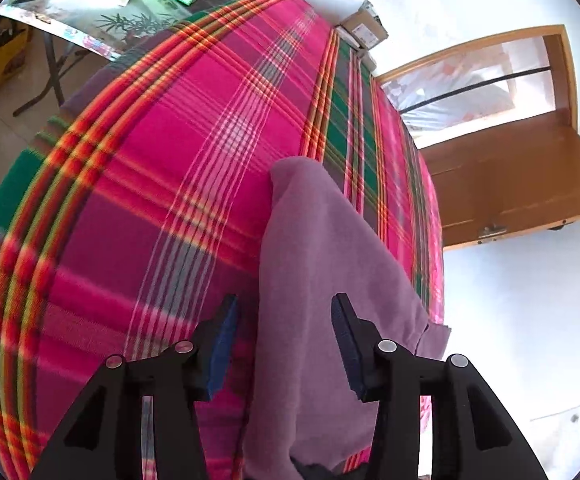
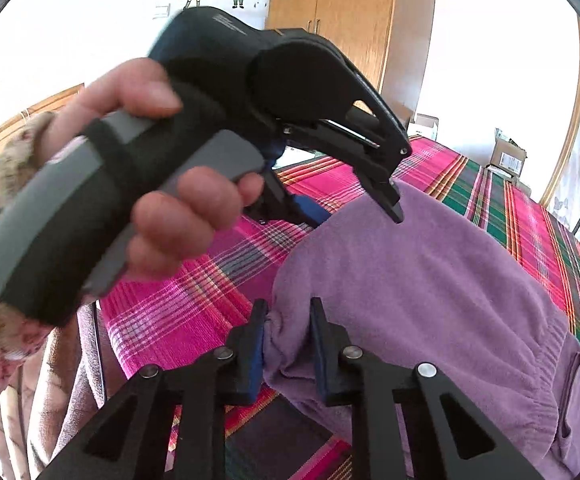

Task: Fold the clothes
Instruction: 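Grasp the pants edge with the left gripper while the right gripper holds it, then lift the pants edge with both grippers and fold it over the pants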

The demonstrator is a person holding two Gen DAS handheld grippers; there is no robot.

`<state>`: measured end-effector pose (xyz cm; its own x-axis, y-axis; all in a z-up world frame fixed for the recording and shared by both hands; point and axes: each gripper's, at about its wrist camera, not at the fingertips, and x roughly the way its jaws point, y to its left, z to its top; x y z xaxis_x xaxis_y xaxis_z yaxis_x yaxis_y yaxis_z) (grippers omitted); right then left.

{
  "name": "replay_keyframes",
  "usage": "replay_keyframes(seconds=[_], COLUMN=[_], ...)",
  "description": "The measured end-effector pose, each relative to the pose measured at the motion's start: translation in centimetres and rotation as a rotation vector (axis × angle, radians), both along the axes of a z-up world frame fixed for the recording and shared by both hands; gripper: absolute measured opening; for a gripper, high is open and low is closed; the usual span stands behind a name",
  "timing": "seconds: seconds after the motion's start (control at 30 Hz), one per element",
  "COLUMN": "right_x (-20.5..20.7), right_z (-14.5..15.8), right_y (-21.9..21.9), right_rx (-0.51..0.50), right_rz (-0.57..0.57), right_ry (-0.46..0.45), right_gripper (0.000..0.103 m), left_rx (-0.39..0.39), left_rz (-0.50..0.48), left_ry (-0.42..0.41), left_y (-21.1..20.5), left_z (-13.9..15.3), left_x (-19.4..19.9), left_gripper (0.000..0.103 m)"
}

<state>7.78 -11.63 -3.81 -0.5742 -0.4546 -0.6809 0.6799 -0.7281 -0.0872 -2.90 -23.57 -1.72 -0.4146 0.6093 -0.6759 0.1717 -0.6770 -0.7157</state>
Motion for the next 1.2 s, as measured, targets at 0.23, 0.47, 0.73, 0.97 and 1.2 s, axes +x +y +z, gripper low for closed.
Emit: replay_keyframes(seconds=[0.23, 0.47, 0.73, 0.97, 1.2], right_x=[-0.8, -1.8, -2.0, 5.4, 7.6], right_z=[-0.1, -0.1, 1.0, 2.0, 3.7], right_y=[0.3, 0.4, 2.5, 8.3, 12.7], right_rx=[-0.021, -0.039, -0.094, -0.159, -0.257], right_rz=[0.007, 0.01, 0.006, 0.004, -0.02], right_ry=[-0.017, -0.031, -0.006, 0.062, 0.081], right_gripper=[0.02, 0.02, 0.019, 0.019, 0.019], left_rx=[0.046, 0.015, -0.014, -0.062, -0.109], left_rz=[-0.037, -0.101, -0.058, -0.04, -0.026], left_ry=[-0.002, 0.001, 0.001, 0.043, 0.081], left_y=[0.7, 1.8, 1.7, 2.9, 4.0], left_z=[-0.5, -0.3, 0.5, 4.2, 7.7], left_x=[-2.2, -3.1, -2.9, -1.8, -1.0], left_gripper=[0.047, 0.046, 0.017, 0.017, 0.017])
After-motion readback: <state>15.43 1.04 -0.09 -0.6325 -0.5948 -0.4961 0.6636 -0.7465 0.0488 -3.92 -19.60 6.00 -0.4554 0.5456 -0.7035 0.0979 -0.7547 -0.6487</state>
